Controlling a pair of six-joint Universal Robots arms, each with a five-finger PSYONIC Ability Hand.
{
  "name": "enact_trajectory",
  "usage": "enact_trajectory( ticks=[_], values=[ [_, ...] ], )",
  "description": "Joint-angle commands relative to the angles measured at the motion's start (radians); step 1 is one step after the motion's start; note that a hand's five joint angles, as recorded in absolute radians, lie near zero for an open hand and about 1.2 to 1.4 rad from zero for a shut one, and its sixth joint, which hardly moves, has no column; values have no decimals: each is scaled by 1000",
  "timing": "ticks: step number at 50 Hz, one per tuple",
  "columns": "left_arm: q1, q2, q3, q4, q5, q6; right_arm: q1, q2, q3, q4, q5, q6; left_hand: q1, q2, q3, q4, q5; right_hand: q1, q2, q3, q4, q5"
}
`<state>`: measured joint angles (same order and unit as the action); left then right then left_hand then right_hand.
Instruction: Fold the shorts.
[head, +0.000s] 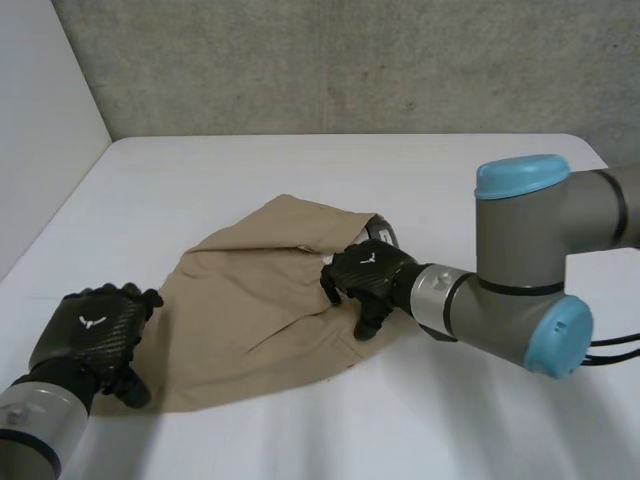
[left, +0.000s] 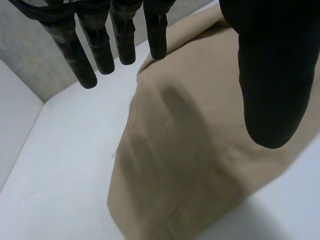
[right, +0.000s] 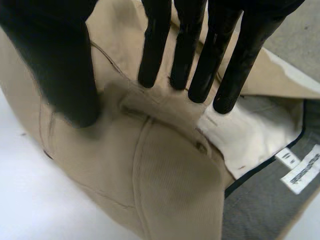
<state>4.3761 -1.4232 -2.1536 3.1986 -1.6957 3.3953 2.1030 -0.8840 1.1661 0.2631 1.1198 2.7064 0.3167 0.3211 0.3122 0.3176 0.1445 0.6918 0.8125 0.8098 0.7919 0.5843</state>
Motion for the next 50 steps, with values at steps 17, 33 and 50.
enact_trajectory(
  ticks=[17, 33, 50],
  values=[
    [39, -41, -68, -2, 36, 1, 20, 37, -138, -12, 241, 302, 76, 71, 80, 75, 74, 705, 584, 586, 604, 637],
    [43, -286, 31, 133, 25, 9, 20, -9, -83, -10, 244, 342, 120, 116, 124, 119, 118, 705, 584, 586, 604, 637],
    [33, -297, 119, 294, 1, 67, 19, -75, -43, -5, 242, 250, 1080, 1075, 1084, 1079, 1077, 705, 584, 586, 604, 637]
  ],
)
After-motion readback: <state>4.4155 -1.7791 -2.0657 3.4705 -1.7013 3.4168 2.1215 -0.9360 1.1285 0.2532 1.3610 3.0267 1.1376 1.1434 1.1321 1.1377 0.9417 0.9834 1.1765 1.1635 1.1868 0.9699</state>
